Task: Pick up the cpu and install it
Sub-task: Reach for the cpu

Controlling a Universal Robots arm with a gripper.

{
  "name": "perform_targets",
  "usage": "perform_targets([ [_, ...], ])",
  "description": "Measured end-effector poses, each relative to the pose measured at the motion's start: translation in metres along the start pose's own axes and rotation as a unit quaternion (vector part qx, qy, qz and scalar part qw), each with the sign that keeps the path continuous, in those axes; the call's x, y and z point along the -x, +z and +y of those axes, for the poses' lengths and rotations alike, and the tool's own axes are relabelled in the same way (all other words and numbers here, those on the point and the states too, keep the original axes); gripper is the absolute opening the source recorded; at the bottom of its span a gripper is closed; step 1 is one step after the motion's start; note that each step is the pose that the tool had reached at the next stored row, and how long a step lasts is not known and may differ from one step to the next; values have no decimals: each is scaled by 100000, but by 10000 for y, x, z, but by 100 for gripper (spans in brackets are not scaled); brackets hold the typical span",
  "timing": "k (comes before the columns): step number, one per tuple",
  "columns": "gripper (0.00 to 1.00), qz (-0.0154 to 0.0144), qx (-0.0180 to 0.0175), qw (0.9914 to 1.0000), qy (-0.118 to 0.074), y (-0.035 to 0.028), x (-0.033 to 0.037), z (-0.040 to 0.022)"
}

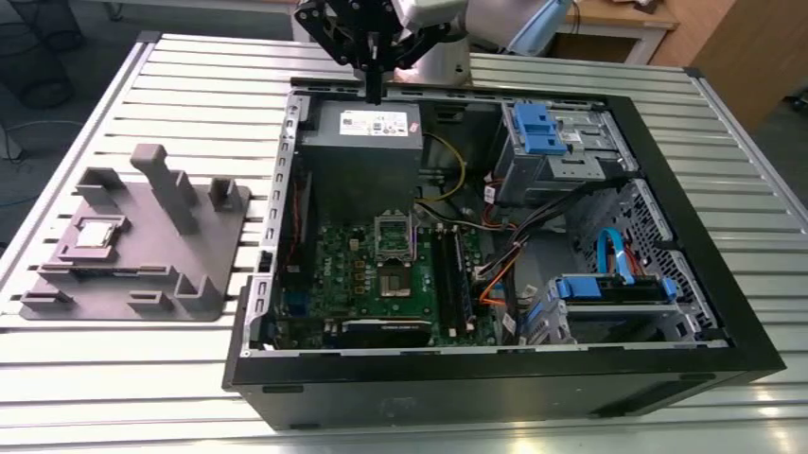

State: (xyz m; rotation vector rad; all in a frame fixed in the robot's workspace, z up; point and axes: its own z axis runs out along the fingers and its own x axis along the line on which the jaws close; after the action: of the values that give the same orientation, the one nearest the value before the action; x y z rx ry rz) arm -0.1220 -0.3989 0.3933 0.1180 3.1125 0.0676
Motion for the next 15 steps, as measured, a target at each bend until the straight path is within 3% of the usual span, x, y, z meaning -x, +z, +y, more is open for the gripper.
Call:
perform_targets([
  [6,11,-6,0,100000,3,-1,-27,-2],
  [15,11,-79,3,100000,-6,-3,-213,-16],
])
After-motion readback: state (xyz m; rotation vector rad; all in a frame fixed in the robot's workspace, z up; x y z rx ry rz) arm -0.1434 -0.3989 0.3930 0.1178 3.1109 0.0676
